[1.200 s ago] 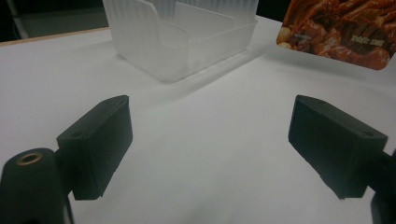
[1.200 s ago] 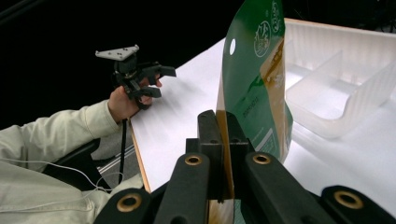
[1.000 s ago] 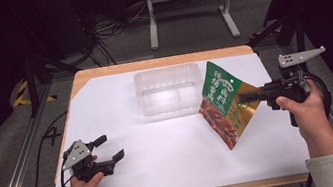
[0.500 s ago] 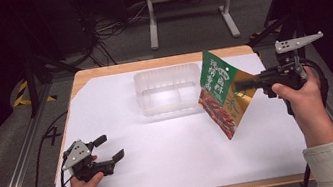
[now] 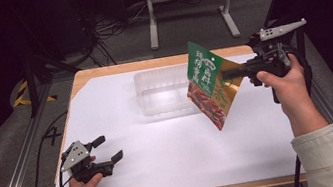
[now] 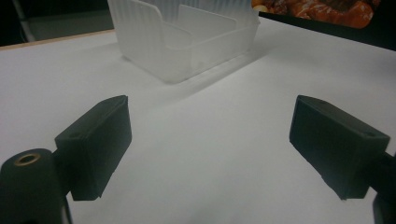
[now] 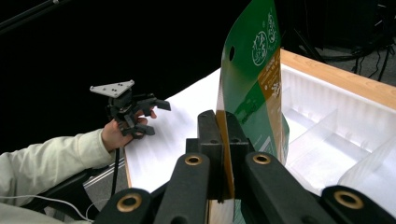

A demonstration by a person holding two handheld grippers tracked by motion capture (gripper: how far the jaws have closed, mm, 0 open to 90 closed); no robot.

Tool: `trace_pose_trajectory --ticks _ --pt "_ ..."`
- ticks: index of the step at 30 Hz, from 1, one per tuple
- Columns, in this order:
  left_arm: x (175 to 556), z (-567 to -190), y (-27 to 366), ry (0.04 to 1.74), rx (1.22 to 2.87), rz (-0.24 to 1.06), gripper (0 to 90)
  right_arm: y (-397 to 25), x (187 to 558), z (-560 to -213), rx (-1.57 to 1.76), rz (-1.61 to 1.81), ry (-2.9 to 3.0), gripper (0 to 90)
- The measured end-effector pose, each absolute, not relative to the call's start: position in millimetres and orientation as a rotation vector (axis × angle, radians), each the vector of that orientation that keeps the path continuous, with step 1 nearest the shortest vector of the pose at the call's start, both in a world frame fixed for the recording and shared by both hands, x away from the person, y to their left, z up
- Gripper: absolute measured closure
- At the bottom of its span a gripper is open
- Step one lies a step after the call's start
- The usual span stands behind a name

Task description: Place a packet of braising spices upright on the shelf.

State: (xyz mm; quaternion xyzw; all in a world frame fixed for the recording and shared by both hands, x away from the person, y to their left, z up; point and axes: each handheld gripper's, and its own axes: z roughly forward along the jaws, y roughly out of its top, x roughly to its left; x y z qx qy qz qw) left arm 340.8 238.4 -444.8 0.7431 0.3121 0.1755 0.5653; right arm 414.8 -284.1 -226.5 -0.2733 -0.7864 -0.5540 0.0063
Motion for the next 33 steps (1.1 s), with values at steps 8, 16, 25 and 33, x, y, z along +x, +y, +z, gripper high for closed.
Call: trace_pose_trajectory --ticks 8,16,25,33 --pt "334 -444 244 0.746 1.744 0.433 12.8 -268 435 -217 -0.842 -1.746 -2.459 89.9" --pt "332 -444 247 0.747 1.742 0.442 12.1 -246 454 -213 -0.835 -1.740 -2.472 89.9" --pt "335 -444 246 0.749 1.738 0.435 9.9 -219 475 -210 -0.840 -1.752 -2.487 89.8" --pt "338 -444 244 0.745 1.733 0.431 8.7 -200 490 -211 -0.858 -1.753 -2.512 89.9"
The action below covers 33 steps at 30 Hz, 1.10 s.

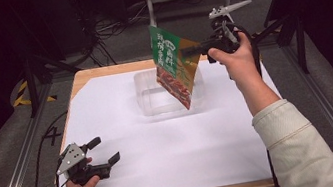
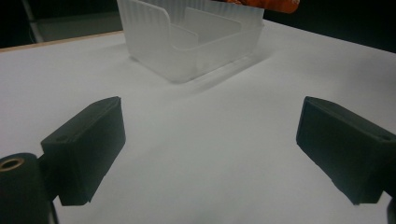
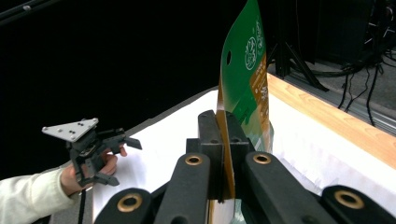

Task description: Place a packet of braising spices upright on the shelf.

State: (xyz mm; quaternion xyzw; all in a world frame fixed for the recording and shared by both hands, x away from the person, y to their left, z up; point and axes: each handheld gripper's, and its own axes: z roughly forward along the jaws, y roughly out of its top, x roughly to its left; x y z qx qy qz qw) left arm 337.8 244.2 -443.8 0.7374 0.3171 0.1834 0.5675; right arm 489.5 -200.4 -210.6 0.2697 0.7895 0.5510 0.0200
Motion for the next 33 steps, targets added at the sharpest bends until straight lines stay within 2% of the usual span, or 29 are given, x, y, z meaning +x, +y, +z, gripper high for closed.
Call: trace_pose_trajectory --ticks 13,33 --pt "342 -444 241 0.737 1.731 0.433 8.5 -179 515 -217 0.825 1.688 2.410 89.8" --pt "344 -445 241 0.735 1.737 0.425 9.4 -169 542 -238 0.792 1.747 2.380 89.8"
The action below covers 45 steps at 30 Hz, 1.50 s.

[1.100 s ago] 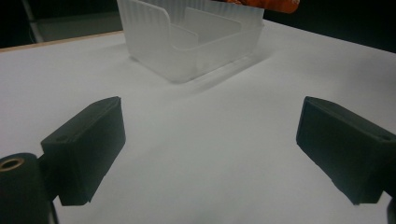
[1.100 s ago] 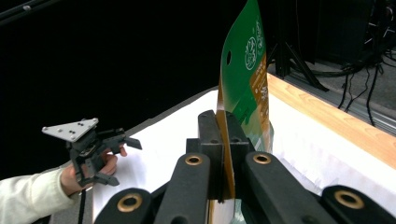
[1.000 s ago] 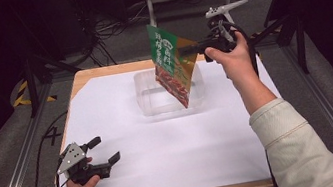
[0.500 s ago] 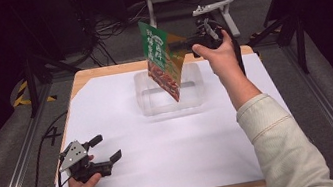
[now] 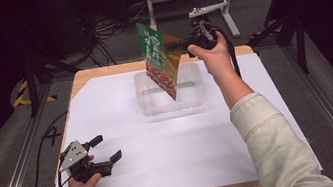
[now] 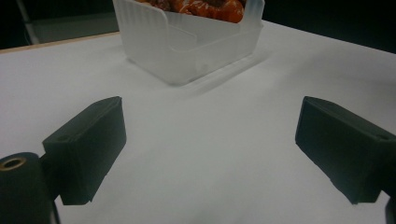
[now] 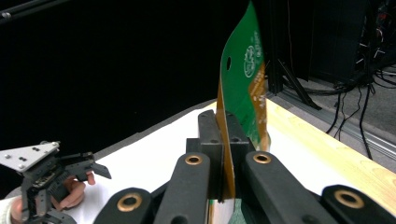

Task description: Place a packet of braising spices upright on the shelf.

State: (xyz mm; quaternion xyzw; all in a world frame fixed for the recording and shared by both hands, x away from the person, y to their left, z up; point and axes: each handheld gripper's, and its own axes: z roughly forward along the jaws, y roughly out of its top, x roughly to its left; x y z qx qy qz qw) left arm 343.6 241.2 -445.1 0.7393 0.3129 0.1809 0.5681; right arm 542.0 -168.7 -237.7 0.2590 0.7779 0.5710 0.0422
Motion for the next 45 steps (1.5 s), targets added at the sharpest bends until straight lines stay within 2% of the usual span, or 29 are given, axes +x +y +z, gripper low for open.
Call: trace_pose_trajectory --ticks 45 --pt "343 -446 242 0.736 1.743 0.415 9.7 -170 549 -253 0.801 1.714 2.351 89.8"
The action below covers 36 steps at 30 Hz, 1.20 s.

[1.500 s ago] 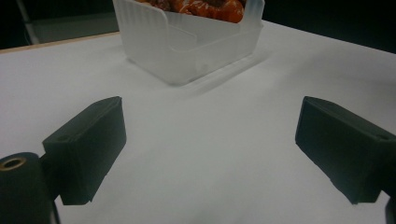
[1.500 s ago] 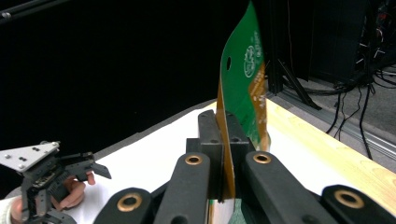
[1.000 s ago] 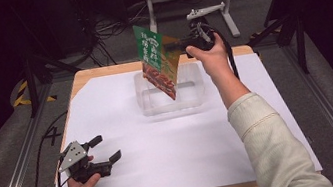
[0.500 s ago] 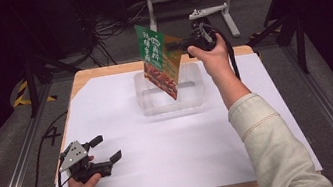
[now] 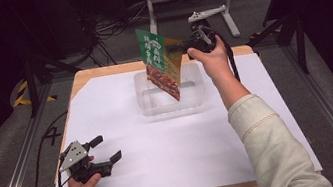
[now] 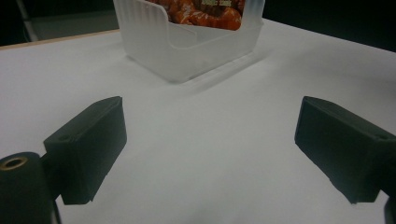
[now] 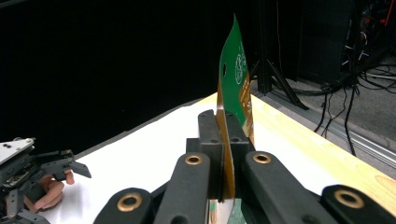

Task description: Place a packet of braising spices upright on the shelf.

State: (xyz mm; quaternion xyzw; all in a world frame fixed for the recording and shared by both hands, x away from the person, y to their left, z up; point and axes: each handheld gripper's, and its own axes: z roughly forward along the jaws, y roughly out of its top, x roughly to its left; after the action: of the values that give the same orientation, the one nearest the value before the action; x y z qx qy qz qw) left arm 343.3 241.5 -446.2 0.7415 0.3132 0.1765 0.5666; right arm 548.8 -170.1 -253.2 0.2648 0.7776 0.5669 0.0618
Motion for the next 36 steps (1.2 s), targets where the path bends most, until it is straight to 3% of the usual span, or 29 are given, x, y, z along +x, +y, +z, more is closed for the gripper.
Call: trace_pose_trajectory --ticks 36 --pt "343 -447 240 0.738 1.738 0.411 9.9 -170 547 -286 0.866 1.713 2.352 89.3"
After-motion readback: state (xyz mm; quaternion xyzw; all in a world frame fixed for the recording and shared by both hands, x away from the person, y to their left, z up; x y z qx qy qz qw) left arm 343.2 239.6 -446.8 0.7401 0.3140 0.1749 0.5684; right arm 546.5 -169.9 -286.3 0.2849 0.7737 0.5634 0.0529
